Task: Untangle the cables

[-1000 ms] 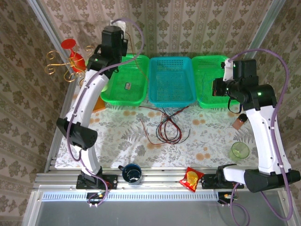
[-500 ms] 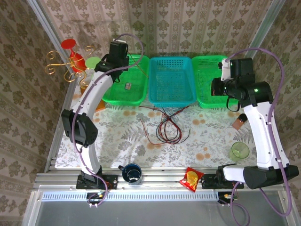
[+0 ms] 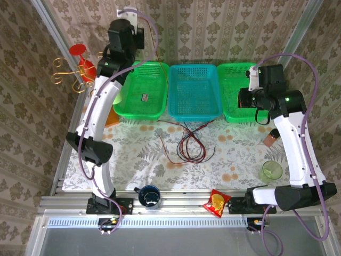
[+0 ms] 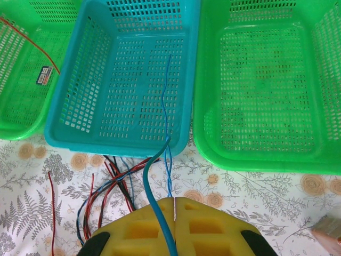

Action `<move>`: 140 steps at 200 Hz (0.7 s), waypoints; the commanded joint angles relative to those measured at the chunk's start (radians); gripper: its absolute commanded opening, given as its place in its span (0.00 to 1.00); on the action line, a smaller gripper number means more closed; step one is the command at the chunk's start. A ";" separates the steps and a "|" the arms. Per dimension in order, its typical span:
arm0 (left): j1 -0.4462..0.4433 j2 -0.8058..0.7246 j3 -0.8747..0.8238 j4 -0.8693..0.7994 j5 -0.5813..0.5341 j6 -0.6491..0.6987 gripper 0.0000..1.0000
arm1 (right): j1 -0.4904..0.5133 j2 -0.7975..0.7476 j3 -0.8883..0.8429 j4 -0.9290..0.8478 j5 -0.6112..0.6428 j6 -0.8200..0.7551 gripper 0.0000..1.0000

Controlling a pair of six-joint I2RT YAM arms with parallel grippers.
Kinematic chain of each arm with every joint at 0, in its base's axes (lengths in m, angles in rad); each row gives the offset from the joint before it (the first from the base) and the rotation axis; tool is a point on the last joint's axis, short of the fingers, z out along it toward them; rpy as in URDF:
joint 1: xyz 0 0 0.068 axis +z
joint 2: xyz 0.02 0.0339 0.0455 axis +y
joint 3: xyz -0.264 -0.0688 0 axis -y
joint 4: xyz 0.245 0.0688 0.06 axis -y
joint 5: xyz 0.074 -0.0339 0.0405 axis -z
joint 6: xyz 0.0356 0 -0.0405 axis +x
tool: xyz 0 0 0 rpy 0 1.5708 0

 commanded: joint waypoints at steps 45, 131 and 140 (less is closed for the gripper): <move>0.014 0.049 0.237 0.093 -0.090 0.183 0.00 | 0.006 0.003 0.047 -0.003 -0.016 -0.007 0.00; 0.037 -0.023 -0.077 -0.089 -0.142 0.173 0.00 | 0.006 0.002 0.050 -0.010 -0.028 0.004 0.00; 0.038 -0.021 -0.130 -0.117 -0.135 0.142 0.00 | 0.007 0.000 0.049 -0.011 -0.028 0.006 0.00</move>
